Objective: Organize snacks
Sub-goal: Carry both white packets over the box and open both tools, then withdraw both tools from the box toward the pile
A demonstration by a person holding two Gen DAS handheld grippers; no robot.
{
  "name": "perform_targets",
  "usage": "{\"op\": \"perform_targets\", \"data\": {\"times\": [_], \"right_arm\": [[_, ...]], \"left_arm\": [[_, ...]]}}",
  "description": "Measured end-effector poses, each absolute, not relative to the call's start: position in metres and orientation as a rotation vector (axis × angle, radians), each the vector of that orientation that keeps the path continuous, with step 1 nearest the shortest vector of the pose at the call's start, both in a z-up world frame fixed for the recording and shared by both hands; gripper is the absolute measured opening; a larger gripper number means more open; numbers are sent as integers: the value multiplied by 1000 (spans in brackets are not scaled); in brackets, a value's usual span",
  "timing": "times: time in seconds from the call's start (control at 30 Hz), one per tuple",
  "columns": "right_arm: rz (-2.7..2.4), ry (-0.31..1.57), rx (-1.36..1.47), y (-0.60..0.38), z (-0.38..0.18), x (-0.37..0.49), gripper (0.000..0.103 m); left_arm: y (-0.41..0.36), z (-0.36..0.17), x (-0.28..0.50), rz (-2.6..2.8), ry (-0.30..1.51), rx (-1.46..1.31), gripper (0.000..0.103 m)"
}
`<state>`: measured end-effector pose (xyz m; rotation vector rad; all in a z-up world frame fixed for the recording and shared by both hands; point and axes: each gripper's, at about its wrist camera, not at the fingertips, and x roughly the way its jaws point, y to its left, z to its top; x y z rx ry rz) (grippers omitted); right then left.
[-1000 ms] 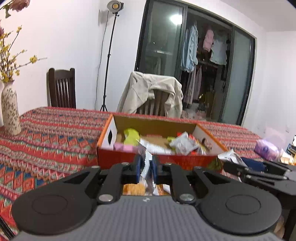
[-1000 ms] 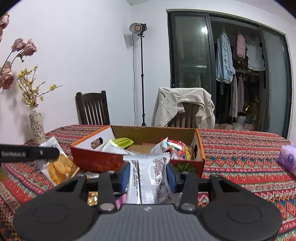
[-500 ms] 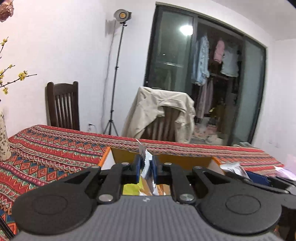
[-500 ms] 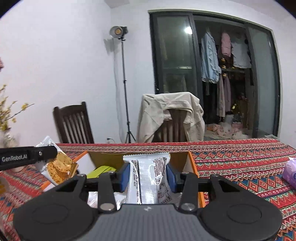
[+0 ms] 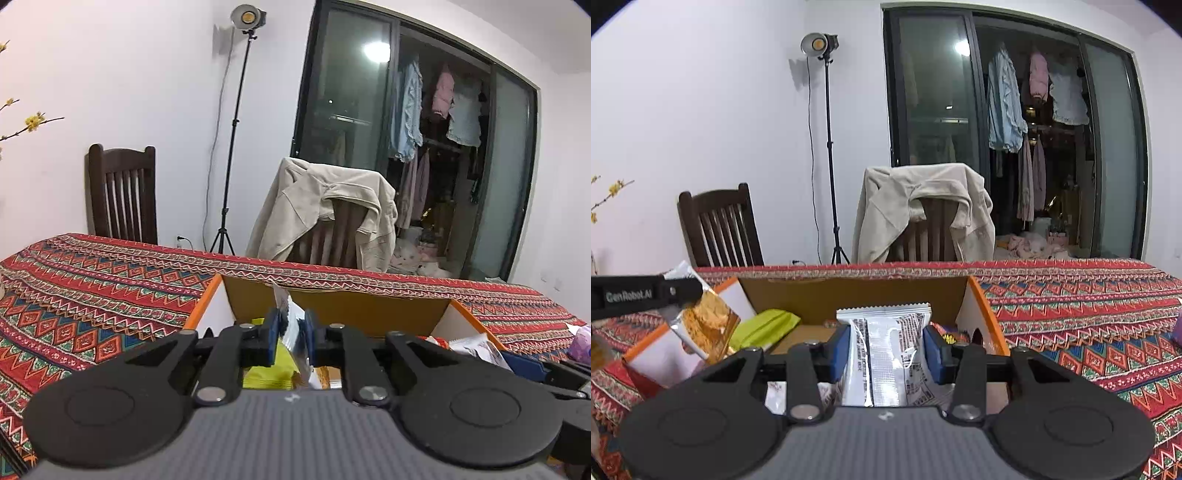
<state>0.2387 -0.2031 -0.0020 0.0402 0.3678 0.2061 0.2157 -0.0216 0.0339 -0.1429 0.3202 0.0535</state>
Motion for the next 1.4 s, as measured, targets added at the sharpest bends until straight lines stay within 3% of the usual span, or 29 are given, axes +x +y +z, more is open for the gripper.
{"op": "perform_targets", "data": {"times": [0.07,0.13,0.2,0.3,0.37,1.13,1.4], "right_arm": [[201,369,39,-203,-3,237,47],[200,363,41,-204,-3,233,62],[197,347,48,-204,-2,228,93],[195,324,50,-205,1,221,98],[192,323,60,-207,2,220,103],[171,310,84,-216,19,205,103],[172,320,86,-216,16,206,103]], "left_arm": [[-18,31,214,56,323,-158,33],[-16,29,211,73,319,-171,63],[-16,29,209,91,300,-166,80],[-17,30,204,112,265,-167,103],[-18,31,201,133,243,-158,103],[-16,65,155,179,233,-171,103],[4,37,107,172,319,-119,103]]}}
